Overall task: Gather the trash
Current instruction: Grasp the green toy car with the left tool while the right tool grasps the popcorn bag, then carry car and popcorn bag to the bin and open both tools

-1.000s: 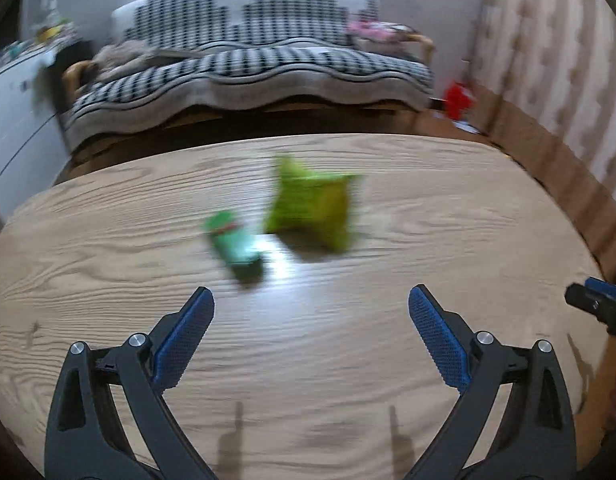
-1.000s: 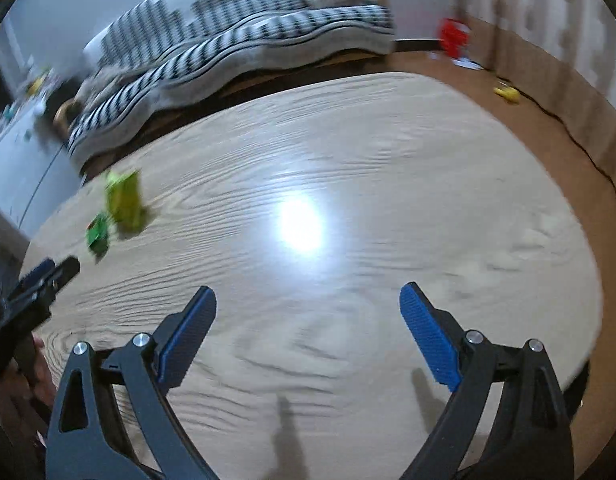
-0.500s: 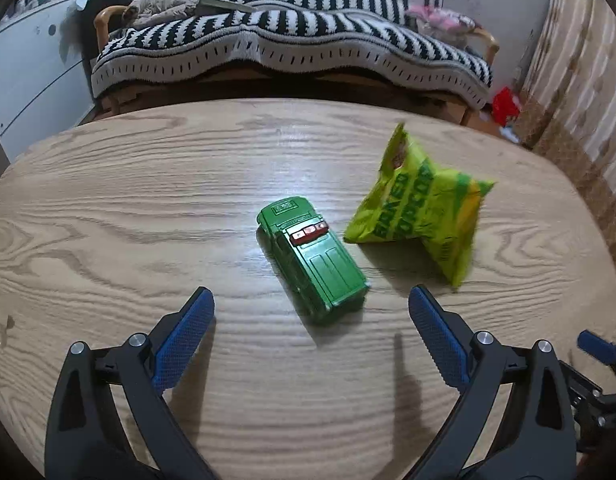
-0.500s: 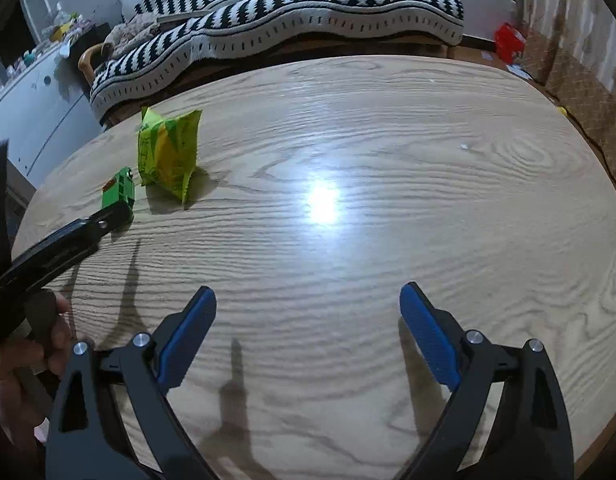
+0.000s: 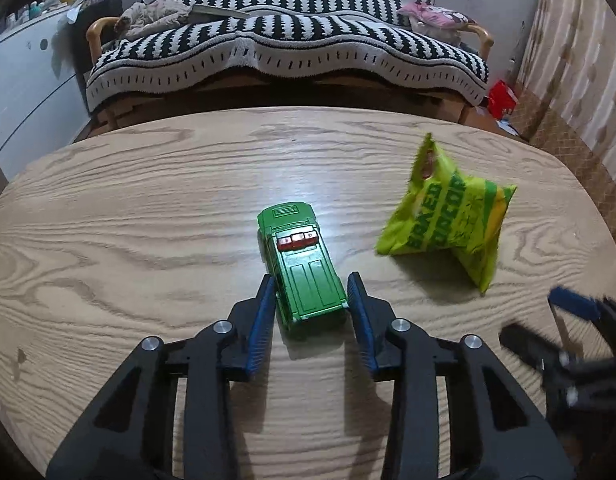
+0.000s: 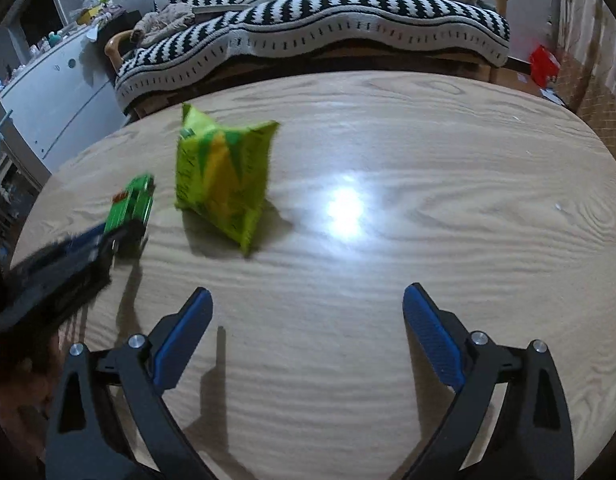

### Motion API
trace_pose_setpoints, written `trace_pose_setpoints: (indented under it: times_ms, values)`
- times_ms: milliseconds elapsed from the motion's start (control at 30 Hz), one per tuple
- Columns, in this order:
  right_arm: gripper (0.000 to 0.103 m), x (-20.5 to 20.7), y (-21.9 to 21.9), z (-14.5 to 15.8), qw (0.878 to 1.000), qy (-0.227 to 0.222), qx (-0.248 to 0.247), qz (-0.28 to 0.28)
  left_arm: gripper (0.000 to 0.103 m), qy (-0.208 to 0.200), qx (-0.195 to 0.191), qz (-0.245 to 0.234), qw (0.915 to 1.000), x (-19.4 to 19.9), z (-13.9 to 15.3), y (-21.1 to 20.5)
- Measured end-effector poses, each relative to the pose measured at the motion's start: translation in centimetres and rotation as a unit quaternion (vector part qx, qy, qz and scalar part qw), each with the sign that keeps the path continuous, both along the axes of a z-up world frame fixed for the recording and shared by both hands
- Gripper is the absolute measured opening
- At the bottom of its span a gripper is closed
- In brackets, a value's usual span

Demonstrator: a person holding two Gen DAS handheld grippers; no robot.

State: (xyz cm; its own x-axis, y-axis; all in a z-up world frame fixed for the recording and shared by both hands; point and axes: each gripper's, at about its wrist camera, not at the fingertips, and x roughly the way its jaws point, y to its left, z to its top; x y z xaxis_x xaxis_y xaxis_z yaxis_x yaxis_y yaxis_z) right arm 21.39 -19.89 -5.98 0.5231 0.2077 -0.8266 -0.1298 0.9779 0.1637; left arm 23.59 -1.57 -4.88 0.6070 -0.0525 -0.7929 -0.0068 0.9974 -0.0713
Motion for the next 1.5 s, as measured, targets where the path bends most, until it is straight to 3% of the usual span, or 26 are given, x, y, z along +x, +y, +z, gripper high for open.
trace_pose_setpoints:
  times_ms: [267,467,500,533,567,633,800,967,1133,1300,1500]
  values:
    - [0.097,4.6,3.0,0.2,0.998,-0.007,0.061,-0.006,0.036,0.005,0.004,0.017,0.9998,-2.0,0.1,4.1]
    - [0.097,6.8,4.7,-0.1,0.999,-0.017,0.039,-0.020,0.036,0.011,-0.001,0.025,0.9996,-2.4,0.1,5.2]
    - [0.094,7.0,4.8,-0.1,0.999,-0.018,0.035,-0.018,0.036,0.012,0.001,0.025,0.9996,-2.4,0.2,5.2]
    - [0.075,7.0,5.0,-0.1,0.999,-0.021,0.029,-0.015,0.036,0.012,0.002,0.024,0.9996,-2.4,0.2,5.1]
    - [0.061,6.9,5.2,0.0,0.999,-0.026,0.022,-0.011,0.036,0.012,0.003,0.023,0.9997,-2.4,0.2,5.0]
    - [0.052,6.7,4.9,0.1,0.999,-0.019,0.041,-0.001,0.036,0.013,0.001,0.020,0.9997,-2.4,0.2,4.7]
    - [0.050,4.7,3.3,0.6,0.999,-0.014,0.035,-0.002,0.036,0.004,-0.011,0.013,0.9998,-2.5,1.5,3.7]
    - [0.050,0.3,-1.3,3.3,0.999,-0.033,0.015,-0.018,0.036,-0.015,-0.022,-0.023,0.9994,-3.6,3.5,0.0]
    - [0.050,-5.1,-7.9,5.8,0.998,-0.049,-0.004,-0.050,0.036,-0.030,-0.030,-0.083,0.9956,-5.6,5.2,-6.4]
    - [0.050,-11.3,-16.3,7.5,0.992,-0.053,-0.016,-0.112,0.036,-0.046,-0.039,-0.162,0.9849,-8.8,6.5,-14.9]
    - [0.050,-18.2,-26.3,8.7,0.979,-0.059,-0.022,-0.196,0.036,-0.057,-0.053,-0.258,0.9630,-13.0,7.4,-25.3]
